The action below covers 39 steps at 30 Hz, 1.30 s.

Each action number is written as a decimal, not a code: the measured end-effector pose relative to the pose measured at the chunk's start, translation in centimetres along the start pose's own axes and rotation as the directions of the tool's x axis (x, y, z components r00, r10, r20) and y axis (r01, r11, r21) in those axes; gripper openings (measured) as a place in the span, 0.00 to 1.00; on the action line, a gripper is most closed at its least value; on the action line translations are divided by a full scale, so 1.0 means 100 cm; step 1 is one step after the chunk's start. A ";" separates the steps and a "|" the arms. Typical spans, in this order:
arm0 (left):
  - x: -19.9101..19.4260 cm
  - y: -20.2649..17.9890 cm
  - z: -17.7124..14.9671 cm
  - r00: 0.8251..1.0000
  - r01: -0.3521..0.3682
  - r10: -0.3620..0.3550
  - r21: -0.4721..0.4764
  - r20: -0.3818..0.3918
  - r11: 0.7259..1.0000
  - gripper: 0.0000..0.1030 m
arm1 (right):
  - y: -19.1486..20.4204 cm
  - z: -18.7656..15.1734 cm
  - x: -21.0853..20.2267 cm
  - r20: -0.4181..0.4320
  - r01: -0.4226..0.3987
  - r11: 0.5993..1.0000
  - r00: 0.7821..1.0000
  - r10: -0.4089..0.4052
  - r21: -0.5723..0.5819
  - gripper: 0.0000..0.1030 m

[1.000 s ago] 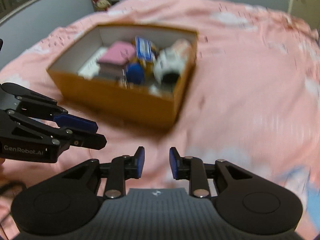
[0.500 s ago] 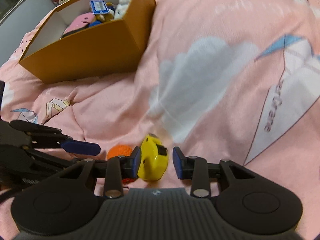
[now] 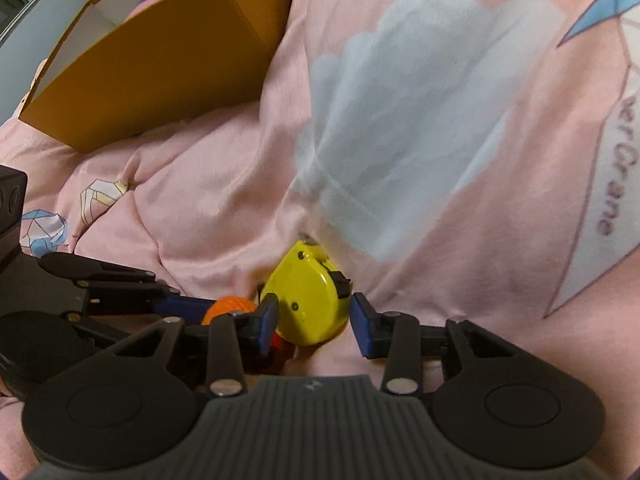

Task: Organize objects
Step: 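Grasp the orange crochet ball with the left gripper while the right grasps the yellow tape measure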

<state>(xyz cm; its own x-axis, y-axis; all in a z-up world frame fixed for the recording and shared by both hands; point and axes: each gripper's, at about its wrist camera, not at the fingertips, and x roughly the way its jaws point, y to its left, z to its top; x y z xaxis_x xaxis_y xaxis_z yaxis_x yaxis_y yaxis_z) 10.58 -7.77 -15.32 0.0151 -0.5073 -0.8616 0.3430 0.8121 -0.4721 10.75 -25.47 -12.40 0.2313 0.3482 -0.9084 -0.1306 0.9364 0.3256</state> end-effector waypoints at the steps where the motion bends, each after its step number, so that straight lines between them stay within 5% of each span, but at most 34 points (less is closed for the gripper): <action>1: -0.001 0.000 0.000 1.000 -0.001 0.001 -0.003 0.004 1.000 0.45 | 0.000 0.000 0.000 0.003 0.007 1.000 1.000 -0.007 0.004 0.32; 14: -0.033 0.006 -0.022 0.992 -0.062 0.068 -0.057 0.104 0.996 0.45 | 0.000 -0.003 -0.011 0.042 -0.037 0.999 0.998 0.037 0.002 0.20; 28: -0.087 0.009 -0.024 0.955 -0.088 0.120 -0.126 0.272 0.988 0.45 | -0.001 0.013 0.026 -0.017 -0.095 0.995 0.995 0.096 0.033 0.53; 34: -0.098 0.008 -0.020 0.938 -0.091 0.126 -0.123 0.322 0.988 0.45 | 0.005 0.008 0.012 0.023 -0.083 0.997 0.996 0.082 0.008 0.26; 39: -0.092 0.014 -0.018 0.939 -0.110 0.153 -0.152 0.309 0.982 0.45 | 0.026 0.006 -0.007 0.067 -0.079 0.992 0.994 0.085 -0.094 0.20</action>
<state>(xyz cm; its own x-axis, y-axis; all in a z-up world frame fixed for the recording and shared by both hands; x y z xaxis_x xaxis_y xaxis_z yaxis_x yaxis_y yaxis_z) 9.25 -1.45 -8.36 0.3564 -0.4413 -0.8236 0.1924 0.8972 -0.3975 10.78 -23.30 -10.74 0.2830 0.4288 -0.8579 -0.2381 0.8979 0.3702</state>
